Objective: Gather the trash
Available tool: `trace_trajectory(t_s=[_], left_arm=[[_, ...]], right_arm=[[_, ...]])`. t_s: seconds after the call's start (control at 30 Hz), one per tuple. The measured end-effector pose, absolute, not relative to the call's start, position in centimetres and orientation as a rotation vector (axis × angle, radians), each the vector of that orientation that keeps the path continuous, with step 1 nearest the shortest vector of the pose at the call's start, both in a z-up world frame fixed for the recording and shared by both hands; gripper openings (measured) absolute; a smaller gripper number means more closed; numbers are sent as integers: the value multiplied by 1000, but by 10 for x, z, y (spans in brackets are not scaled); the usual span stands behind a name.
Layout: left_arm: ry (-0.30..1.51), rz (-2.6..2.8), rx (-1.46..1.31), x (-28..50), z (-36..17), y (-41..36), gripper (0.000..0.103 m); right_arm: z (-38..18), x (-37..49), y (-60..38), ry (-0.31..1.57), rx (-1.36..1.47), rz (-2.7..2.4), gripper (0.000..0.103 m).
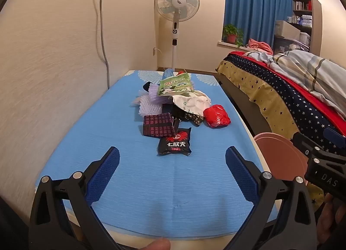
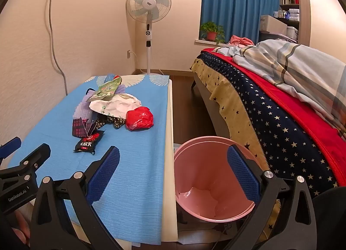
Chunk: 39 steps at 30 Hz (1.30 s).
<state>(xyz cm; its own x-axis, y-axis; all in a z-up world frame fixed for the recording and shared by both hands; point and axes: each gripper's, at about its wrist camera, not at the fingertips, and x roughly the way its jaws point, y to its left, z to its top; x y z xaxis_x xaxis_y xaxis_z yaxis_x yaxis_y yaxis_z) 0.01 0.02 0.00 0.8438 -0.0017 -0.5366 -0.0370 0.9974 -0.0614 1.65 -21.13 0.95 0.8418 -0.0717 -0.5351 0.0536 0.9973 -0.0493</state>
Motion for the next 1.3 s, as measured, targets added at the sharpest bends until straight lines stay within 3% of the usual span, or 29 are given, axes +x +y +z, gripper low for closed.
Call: trace_trajectory(t_s=[1.3], left_arm=[[564,20,-69,0,0,1,95]], right_arm=[[12,13,-210,549,-52,-68,97]])
